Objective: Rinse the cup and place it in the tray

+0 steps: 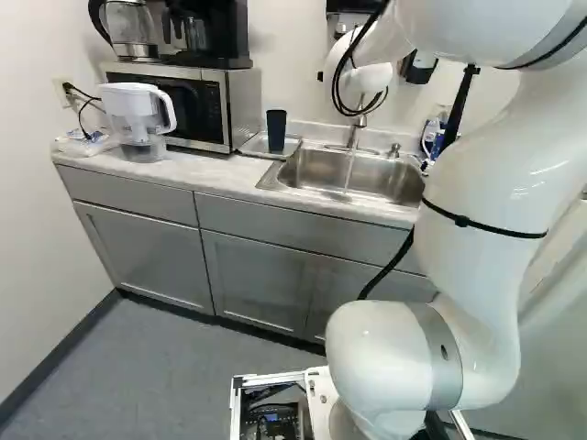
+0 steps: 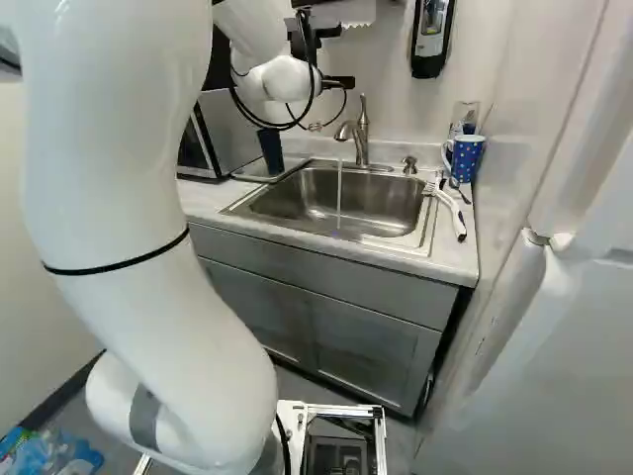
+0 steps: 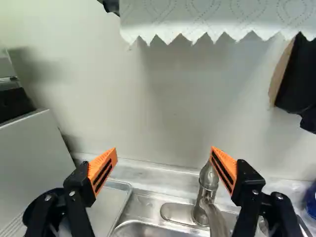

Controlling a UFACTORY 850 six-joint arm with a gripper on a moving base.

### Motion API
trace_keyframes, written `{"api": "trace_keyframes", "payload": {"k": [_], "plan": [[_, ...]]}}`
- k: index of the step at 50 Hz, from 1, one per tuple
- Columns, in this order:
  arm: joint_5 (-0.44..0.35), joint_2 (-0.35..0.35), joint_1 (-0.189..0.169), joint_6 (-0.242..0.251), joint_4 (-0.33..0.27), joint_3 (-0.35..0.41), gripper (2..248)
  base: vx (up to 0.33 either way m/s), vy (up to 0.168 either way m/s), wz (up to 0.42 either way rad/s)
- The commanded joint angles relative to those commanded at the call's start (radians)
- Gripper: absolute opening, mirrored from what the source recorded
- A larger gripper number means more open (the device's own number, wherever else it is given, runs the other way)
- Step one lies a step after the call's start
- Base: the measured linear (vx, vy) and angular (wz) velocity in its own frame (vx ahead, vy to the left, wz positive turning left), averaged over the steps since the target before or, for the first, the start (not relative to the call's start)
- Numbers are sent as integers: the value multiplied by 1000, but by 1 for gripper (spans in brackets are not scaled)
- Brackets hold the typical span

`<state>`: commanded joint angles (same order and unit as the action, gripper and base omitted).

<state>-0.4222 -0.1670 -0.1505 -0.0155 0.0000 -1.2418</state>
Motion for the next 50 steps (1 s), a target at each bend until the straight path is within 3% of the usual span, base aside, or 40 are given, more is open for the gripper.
{"api": "trace_keyframes", "payload": {"k": [40,50], "plan": [[161,-89,-45,0,0,-178,247,0,0,0],[161,-101,-47,0,0,-192,247,0,0,0]]}}
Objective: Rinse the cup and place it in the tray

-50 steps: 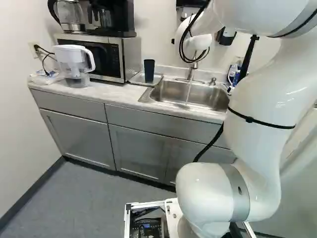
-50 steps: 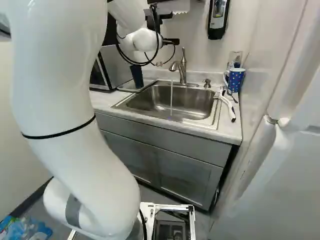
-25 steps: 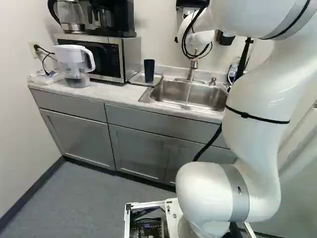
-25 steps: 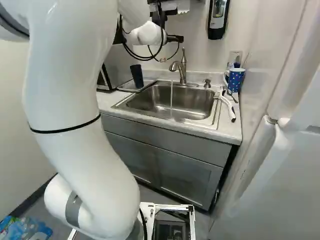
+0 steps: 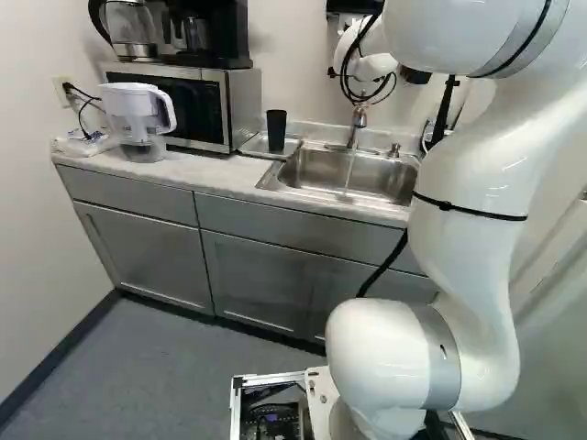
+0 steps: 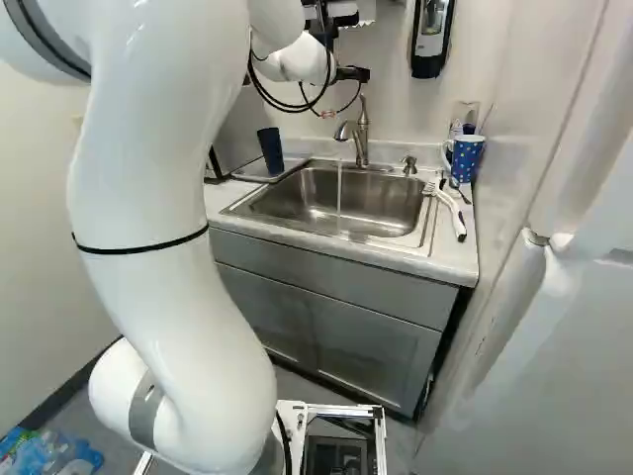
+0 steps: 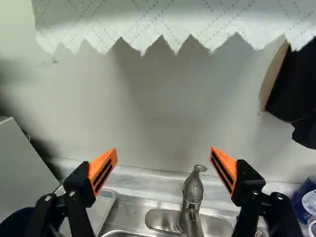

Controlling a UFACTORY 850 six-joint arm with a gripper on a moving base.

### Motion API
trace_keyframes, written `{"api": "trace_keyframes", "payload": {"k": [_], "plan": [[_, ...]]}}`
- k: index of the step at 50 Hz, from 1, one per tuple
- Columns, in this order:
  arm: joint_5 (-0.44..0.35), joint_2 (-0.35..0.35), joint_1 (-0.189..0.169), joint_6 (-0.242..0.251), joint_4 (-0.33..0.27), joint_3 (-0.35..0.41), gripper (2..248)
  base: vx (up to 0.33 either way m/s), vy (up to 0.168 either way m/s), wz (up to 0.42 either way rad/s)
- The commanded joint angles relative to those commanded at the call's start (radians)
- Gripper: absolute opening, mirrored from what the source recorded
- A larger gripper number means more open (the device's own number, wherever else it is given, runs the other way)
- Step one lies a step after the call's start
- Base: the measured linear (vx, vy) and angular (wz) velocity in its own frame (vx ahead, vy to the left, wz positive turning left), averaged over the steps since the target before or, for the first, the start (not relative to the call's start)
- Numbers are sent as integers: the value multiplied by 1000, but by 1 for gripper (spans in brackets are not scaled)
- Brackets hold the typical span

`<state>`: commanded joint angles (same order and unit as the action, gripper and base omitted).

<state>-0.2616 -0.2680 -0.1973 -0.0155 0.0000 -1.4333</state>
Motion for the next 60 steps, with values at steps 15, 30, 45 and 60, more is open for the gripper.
{"api": "trace_keyframes", "payload": {"k": [15,30,45,60], "plan": [[0,-6,1,0,0,-7,247,0,0,0],[0,-25,2,0,0,-28,247,0,0,0],[9,-53,5,0,0,-60,247,0,0,0],[42,-82,7,0,0,-94,247,0,0,0]]}}
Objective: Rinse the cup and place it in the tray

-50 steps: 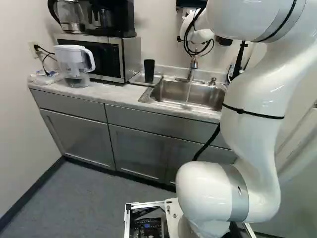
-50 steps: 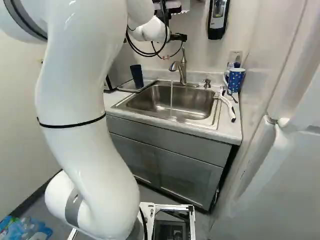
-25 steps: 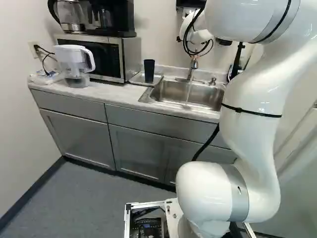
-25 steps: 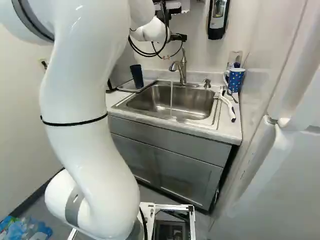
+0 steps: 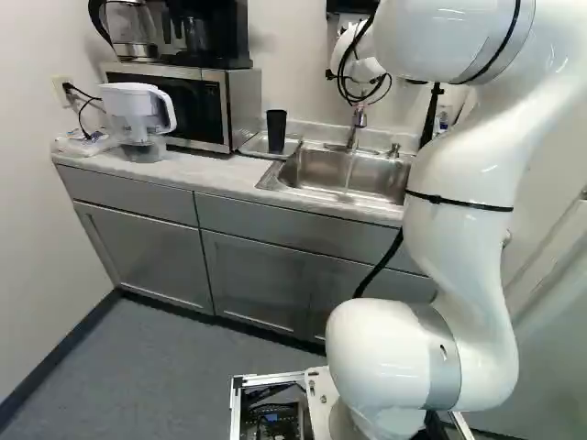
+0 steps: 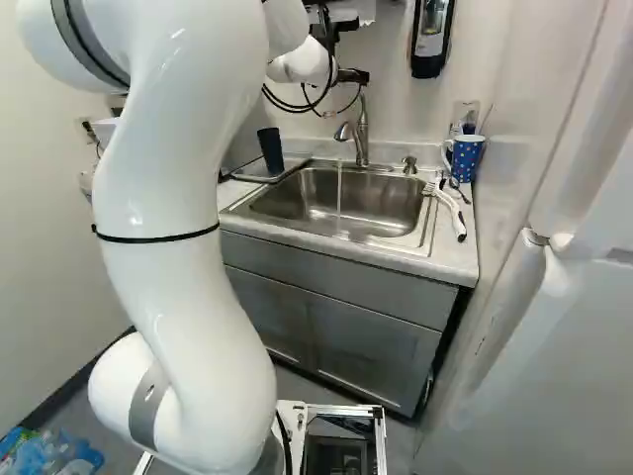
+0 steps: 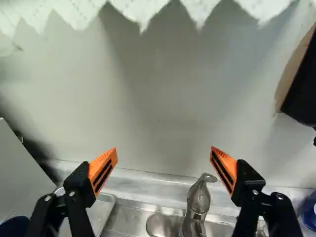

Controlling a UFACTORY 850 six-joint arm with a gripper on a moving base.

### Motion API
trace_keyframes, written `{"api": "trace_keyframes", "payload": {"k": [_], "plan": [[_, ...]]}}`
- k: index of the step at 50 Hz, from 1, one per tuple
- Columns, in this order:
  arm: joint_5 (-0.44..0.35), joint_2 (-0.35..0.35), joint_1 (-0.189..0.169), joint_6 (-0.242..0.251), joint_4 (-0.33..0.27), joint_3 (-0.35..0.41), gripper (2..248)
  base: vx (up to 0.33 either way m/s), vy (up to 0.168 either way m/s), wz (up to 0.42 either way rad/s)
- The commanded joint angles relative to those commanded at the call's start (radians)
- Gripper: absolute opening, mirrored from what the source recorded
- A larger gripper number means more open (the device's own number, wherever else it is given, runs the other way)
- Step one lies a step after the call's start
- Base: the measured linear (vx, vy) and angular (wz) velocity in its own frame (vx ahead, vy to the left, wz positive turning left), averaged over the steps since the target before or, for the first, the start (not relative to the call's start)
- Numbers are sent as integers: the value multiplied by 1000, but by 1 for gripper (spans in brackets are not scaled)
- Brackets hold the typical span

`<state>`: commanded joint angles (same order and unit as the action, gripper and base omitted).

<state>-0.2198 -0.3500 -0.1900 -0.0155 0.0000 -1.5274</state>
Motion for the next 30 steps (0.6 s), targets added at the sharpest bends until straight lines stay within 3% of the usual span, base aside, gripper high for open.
{"api": "trace_keyframes", "payload": {"k": [30], "plan": [[77,-12,1,0,0,-14,247,0,0,0]]}}
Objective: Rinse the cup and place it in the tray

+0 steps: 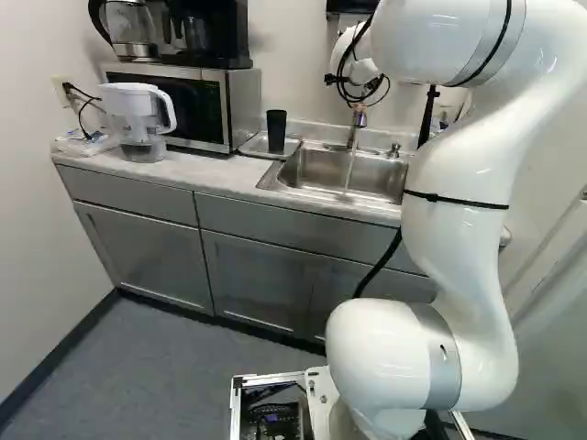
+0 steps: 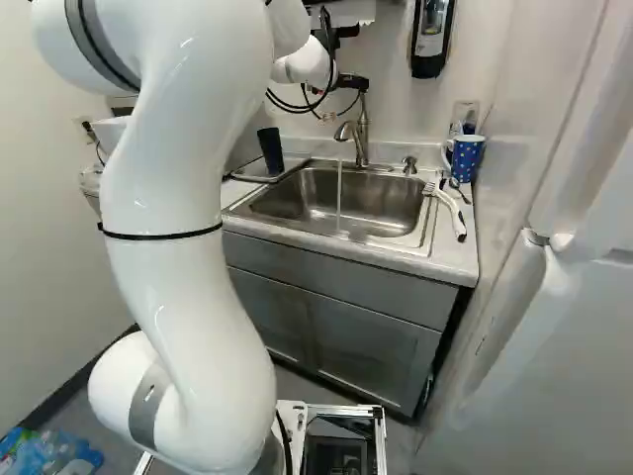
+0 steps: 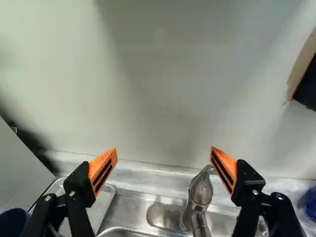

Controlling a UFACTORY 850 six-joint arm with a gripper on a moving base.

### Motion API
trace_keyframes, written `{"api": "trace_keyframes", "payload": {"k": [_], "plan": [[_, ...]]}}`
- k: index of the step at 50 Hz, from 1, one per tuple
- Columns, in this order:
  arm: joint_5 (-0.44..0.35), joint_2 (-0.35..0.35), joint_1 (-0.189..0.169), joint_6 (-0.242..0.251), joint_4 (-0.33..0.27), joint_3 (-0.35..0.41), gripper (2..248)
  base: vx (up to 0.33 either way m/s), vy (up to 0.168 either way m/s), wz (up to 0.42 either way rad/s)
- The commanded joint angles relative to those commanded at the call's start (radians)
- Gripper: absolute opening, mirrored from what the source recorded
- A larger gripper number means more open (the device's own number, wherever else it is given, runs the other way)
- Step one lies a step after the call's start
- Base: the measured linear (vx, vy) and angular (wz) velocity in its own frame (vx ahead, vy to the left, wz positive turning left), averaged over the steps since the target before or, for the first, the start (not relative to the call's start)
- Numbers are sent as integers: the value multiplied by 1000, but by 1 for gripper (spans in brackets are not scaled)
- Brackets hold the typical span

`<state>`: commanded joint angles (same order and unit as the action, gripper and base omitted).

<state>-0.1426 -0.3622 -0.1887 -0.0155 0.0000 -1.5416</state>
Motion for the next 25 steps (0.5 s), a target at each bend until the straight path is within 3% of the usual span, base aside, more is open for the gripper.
{"api": "trace_keyframes", "payload": {"k": [25], "plan": [[65,39,5,0,0,46,247,0,0,0]]}}
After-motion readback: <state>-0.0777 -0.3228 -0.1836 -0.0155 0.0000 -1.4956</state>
